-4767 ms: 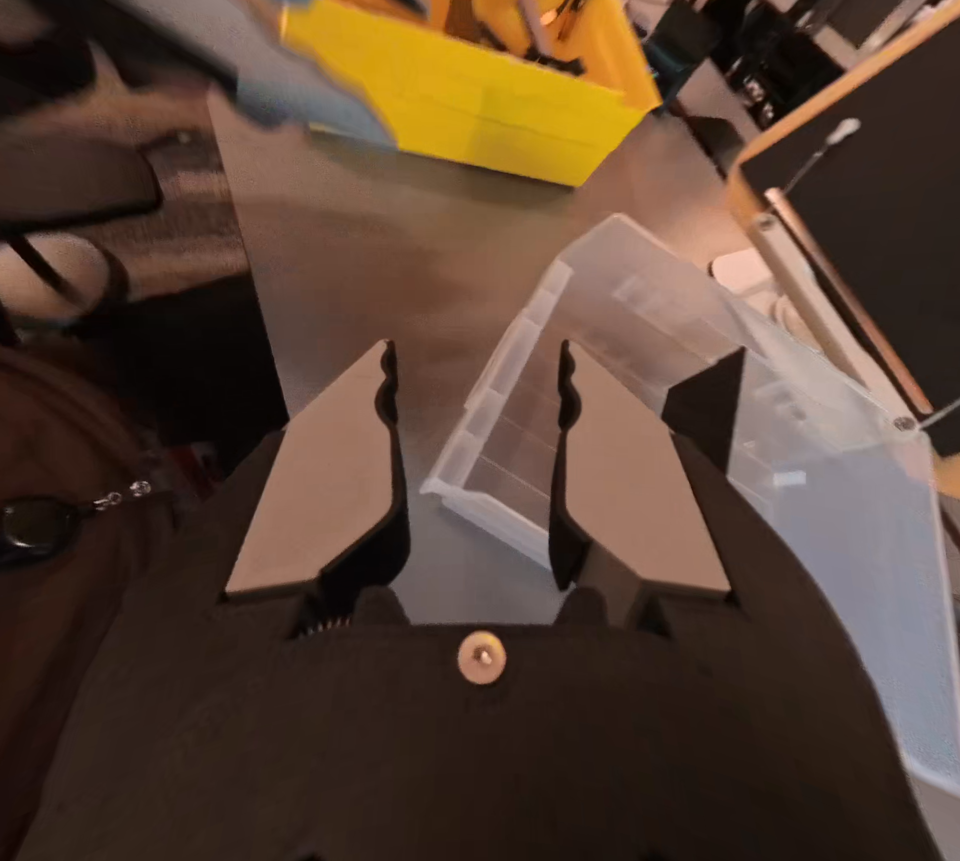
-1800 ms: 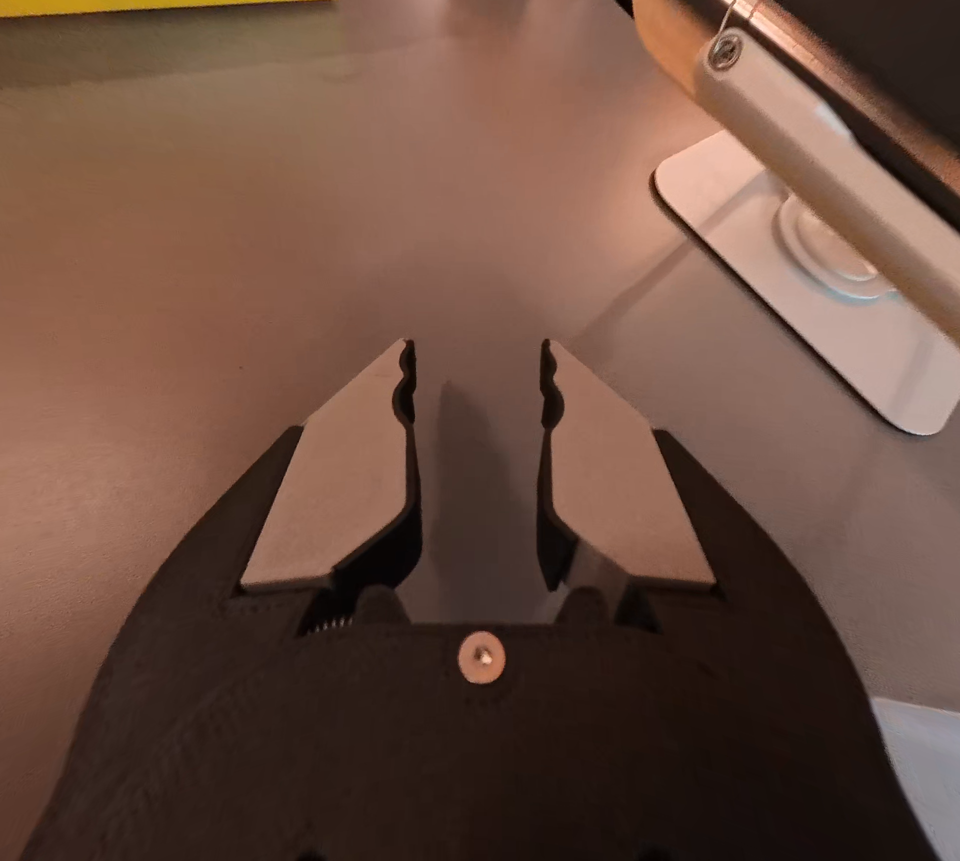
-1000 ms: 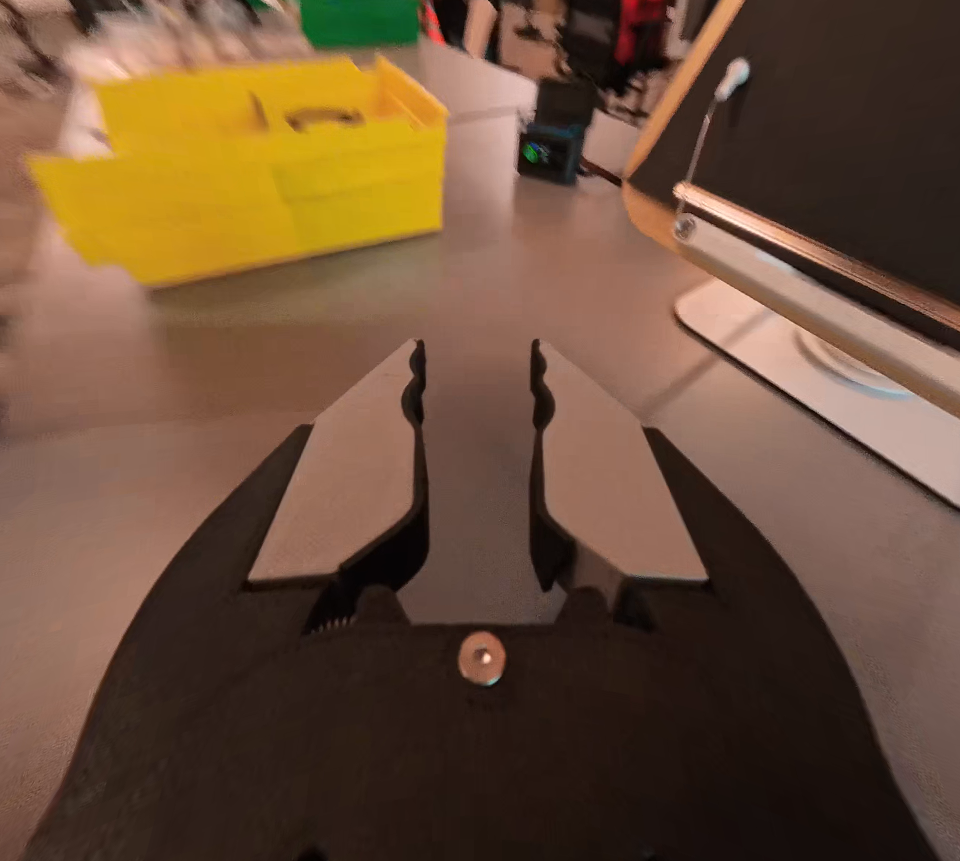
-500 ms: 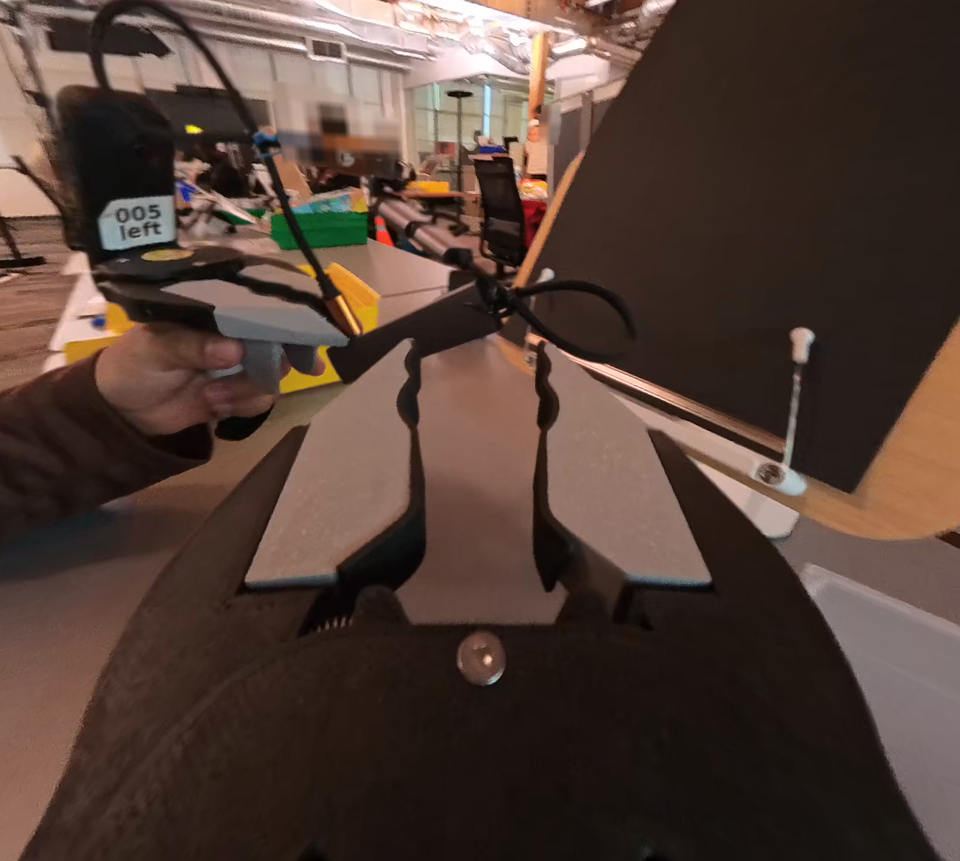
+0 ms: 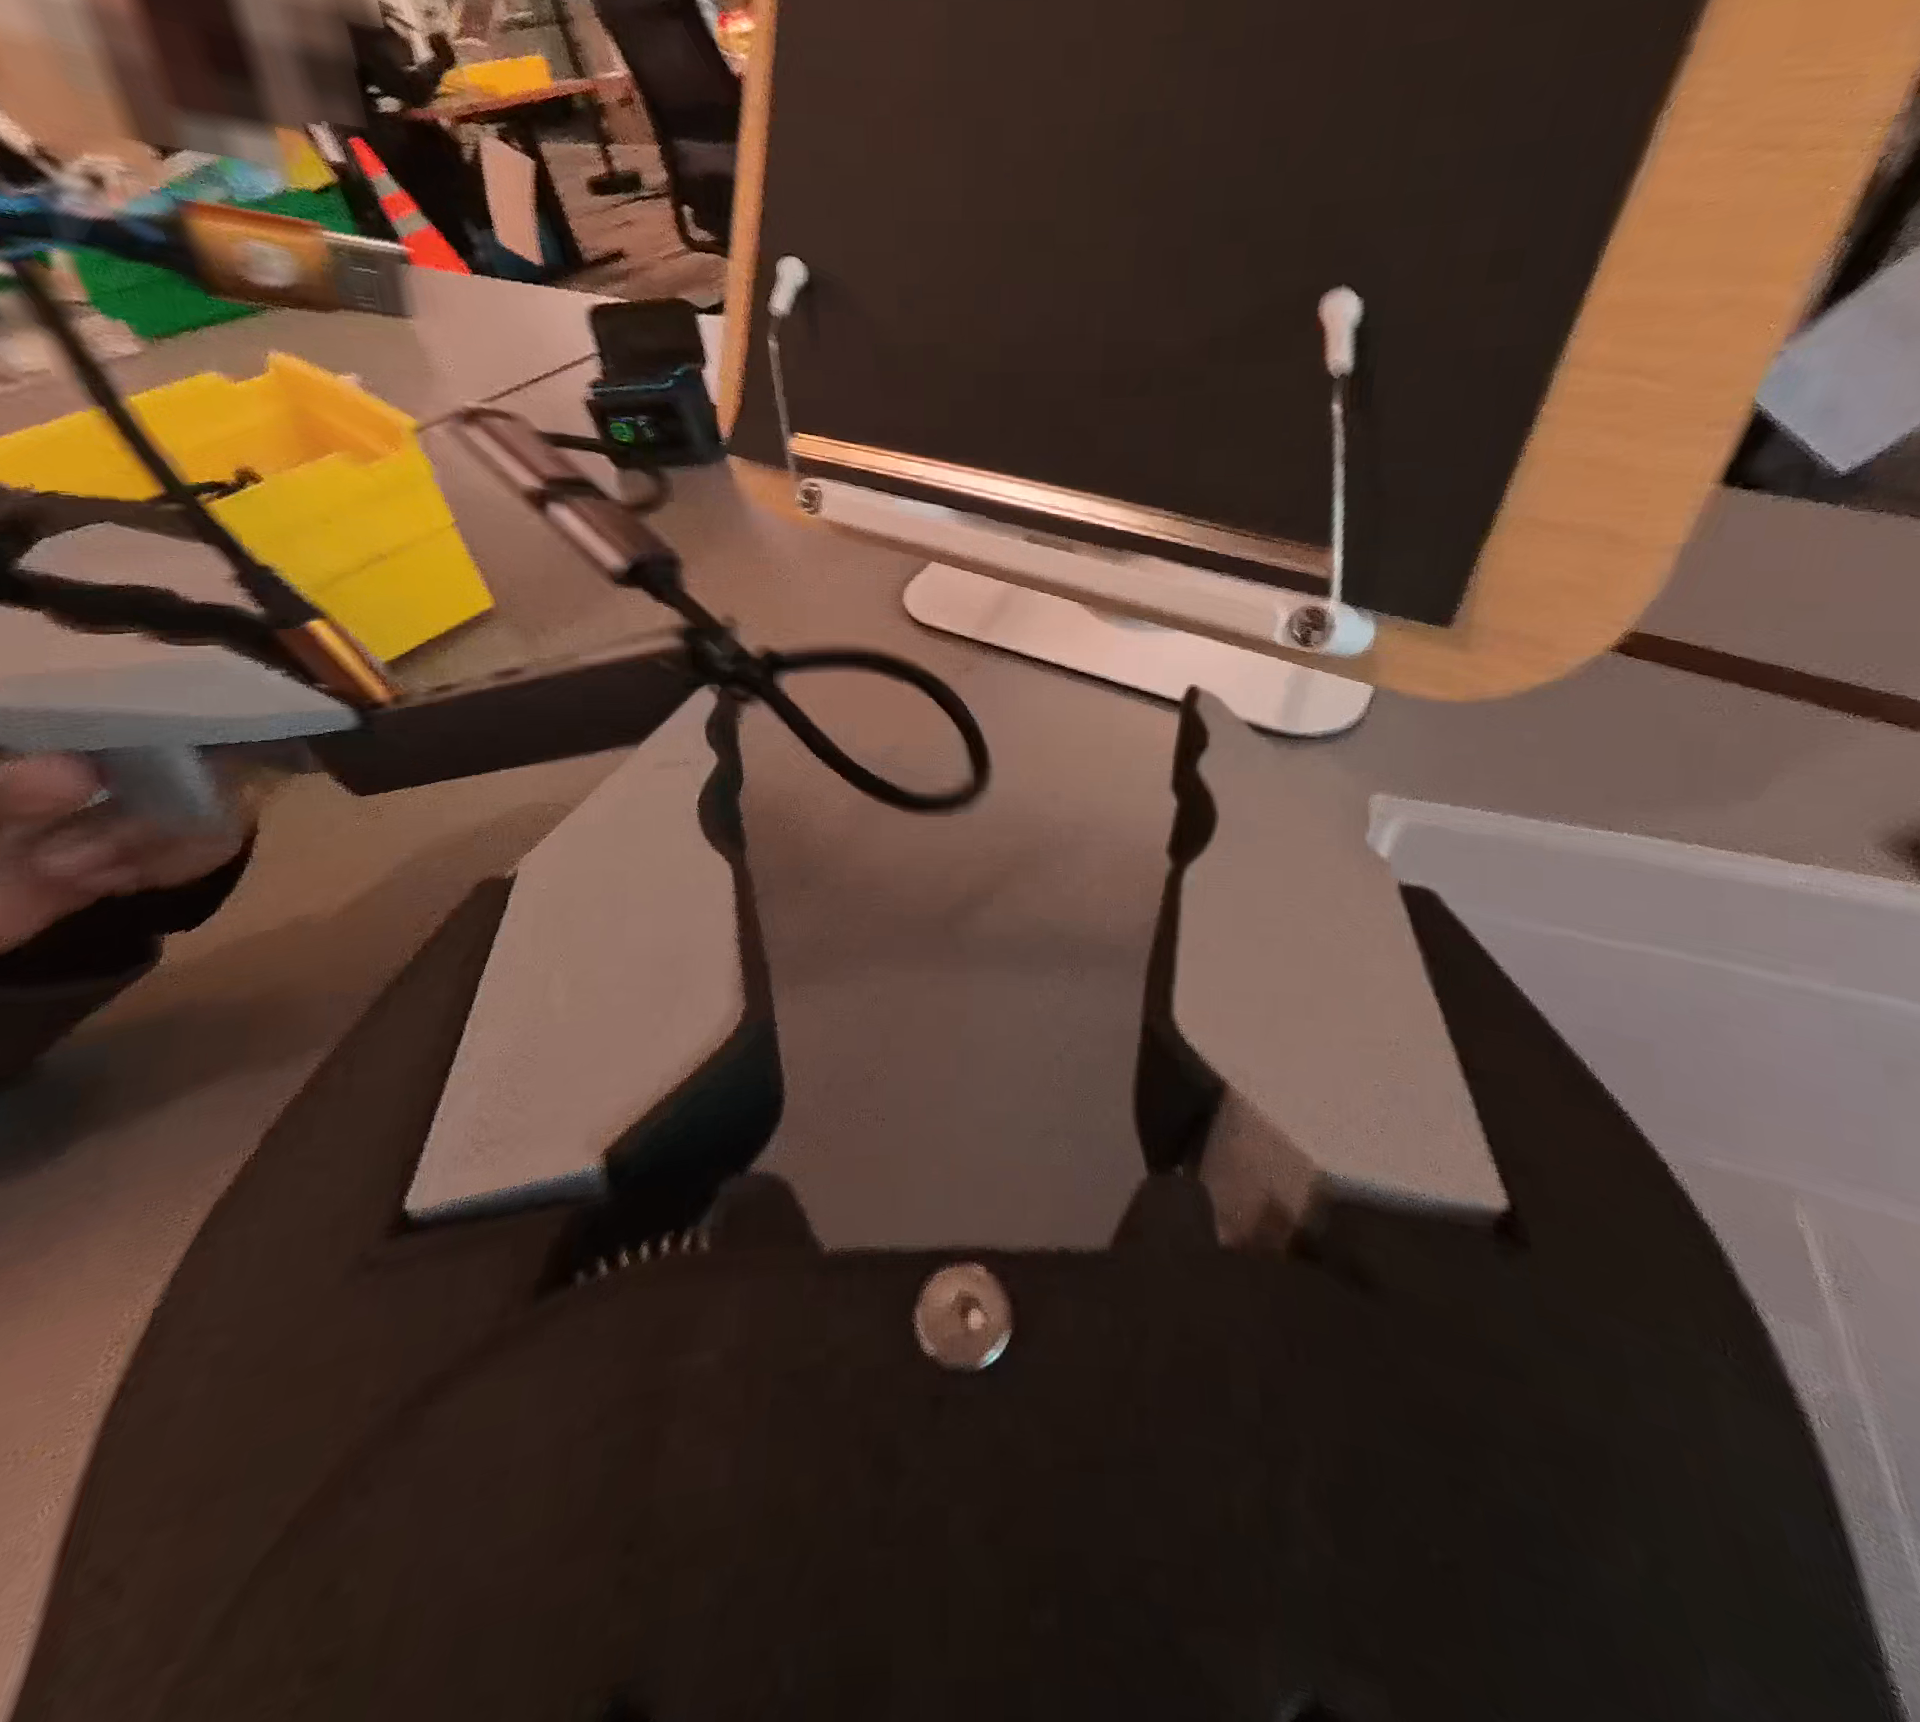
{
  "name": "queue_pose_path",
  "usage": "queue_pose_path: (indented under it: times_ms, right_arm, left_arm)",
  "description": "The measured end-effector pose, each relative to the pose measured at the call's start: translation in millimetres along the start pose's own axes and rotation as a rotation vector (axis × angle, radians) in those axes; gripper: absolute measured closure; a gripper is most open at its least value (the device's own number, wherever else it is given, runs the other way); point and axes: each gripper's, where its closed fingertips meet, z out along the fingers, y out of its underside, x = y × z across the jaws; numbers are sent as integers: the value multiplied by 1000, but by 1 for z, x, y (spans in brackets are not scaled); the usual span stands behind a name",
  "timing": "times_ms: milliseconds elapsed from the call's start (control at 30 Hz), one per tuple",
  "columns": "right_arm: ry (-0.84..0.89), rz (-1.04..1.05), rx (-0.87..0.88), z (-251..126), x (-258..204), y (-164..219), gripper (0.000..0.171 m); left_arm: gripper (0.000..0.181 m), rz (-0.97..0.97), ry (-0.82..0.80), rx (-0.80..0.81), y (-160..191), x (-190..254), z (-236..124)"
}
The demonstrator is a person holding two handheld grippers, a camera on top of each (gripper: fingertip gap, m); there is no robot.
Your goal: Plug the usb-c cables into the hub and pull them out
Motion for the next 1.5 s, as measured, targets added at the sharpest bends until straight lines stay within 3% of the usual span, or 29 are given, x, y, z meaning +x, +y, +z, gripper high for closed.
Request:
queue_pose_path:
  times_ms: [200, 333, 400, 600, 667, 1067, 1367, 1500]
  right_arm:
    - [-174, -186, 82, -7, -45, -13, 102]
    - [-476, -224, 37, -17, -93, 0, 126]
    - [-578, -203, -7, -18, -107, 11, 130]
    - [-682, -202, -38, -18, -123, 23, 148]
    - [-676, -222, -62, -16, -124, 29, 169]
    - [-647, -181, -44, -11, -118, 27, 170]
    - [-701, -91, -4, -13, -120, 22, 170]
    - [-773, 23, 26, -18, -120, 14, 170]
  left_arm:
    - [178, -1, 37, -36, 8, 5, 3]
    - [178, -15, 76, -39, 10, 10, 5]
    - [178, -22, 129, -42, 12, 17, 5]
    - [177, -28, 202, -83, 21, 30, 12]
    - [178, -33, 215, -80, 21, 34, 13]
    - [169, -139, 222, -58, 23, 29, 14]
    - [174, -83, 198, -88, 26, 32, 15]
    - [174, -175, 244, -19, 16, 36, 16]
